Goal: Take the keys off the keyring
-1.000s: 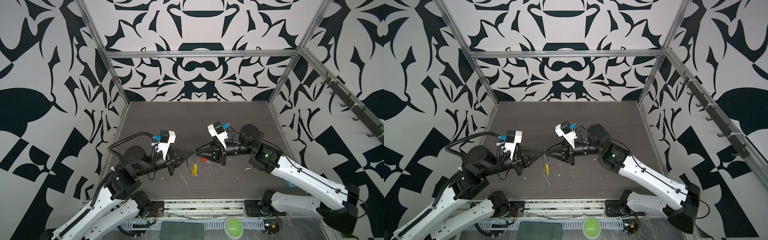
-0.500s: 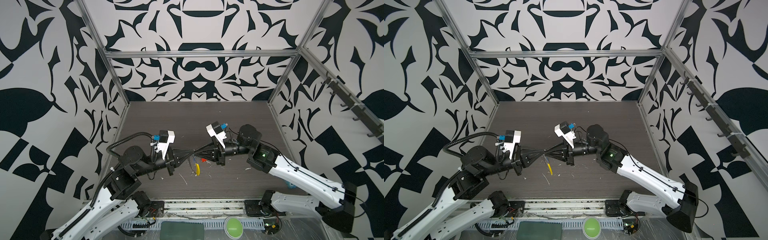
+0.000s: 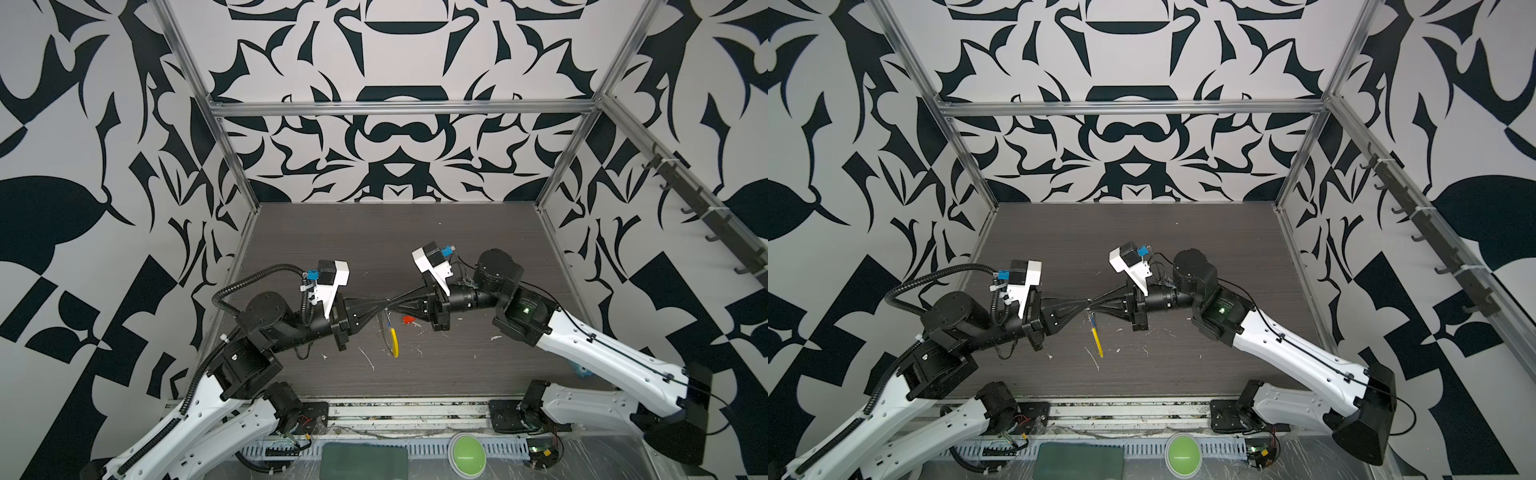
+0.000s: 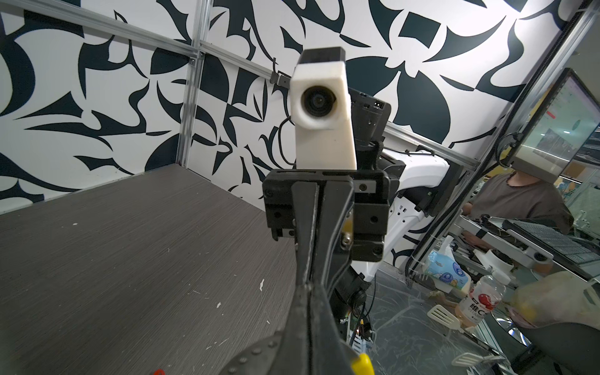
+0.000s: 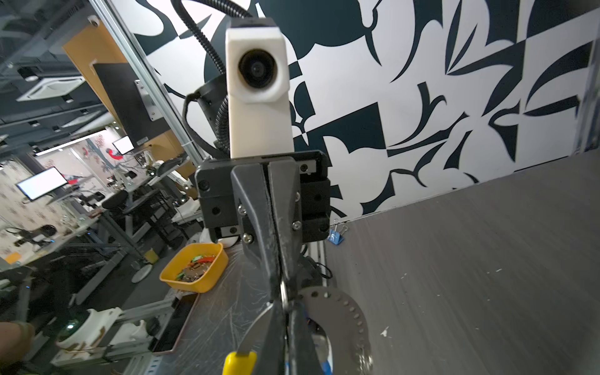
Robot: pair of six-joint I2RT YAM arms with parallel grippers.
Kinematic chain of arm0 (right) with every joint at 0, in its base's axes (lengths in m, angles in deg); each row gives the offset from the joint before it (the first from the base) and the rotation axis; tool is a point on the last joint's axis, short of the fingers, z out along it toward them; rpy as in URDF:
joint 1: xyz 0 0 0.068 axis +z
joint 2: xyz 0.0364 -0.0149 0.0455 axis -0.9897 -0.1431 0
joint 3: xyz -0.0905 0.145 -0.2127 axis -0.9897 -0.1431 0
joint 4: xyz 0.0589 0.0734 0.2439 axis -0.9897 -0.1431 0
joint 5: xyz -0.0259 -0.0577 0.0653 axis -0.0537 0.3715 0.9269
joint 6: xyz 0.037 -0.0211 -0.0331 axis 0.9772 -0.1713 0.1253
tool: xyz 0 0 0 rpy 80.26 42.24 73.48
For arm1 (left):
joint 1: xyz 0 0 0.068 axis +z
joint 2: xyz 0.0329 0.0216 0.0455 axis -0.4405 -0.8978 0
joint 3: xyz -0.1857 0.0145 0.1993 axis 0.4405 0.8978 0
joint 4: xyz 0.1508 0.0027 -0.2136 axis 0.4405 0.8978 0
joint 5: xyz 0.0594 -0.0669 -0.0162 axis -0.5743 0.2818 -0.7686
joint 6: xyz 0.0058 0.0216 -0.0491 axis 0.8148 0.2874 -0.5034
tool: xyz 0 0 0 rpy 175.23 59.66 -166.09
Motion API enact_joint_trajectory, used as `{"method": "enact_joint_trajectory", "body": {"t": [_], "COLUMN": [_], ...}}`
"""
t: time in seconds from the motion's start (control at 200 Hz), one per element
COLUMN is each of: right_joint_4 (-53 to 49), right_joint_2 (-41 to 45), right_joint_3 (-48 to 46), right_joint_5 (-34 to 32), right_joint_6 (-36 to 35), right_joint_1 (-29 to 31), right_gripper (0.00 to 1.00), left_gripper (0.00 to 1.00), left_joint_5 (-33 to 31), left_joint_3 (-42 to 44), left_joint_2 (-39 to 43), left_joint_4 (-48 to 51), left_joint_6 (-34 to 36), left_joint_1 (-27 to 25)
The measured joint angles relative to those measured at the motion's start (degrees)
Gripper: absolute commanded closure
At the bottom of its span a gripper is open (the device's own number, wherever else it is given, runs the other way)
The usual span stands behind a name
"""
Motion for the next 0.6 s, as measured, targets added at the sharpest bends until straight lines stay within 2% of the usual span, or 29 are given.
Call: {"method": "enact_joint_trajectory", "body": {"t": [0.03, 0.11, 0.19, 0.27, 0.43, 0.6], "right_joint_4": [-0.1, -1.4, -5.7, -12.2, -25.0, -37.9], "right_joint_2": [0.0, 0.1, 0.1, 0.0, -0.9, -3.8], "right_joint_3": [0.0, 0.1, 0.7, 2.3, 9.1, 17.8], "right_joint_5": [-0.1, -0.7, -1.8, -2.9, -4.5, -5.7], "right_joint_6": [-0.1, -0.9, -2.6, -4.9, -9.6, -14.6], "right_joint_1": [0.0, 0.0, 0.0, 0.0, 0.0, 0.0], "right_gripper": [1.00, 1.00, 1.00, 1.00, 1.00, 1.00], "left_gripper": [0.95, 0.71, 0.63, 0.63, 0.75, 0.76], "left_joint_5": [0.0, 0.0, -0.3, -0.5, -0.1, 1.7], "left_joint_3": [0.0, 0.0, -0.1, -0.5, -4.7, -10.2], "left_joint_2": [0.0, -0.1, -0.4, -0.5, -2.4, -6.2], "left_joint_4": [0.0, 0.3, 1.1, 2.9, 9.8, 16.3], "left_joint_6": [0.0, -0.2, -0.3, -0.2, 0.9, 2.5], "left_joint_1": [0.0, 0.0, 0.0, 0.0, 0.0, 0.0]}}
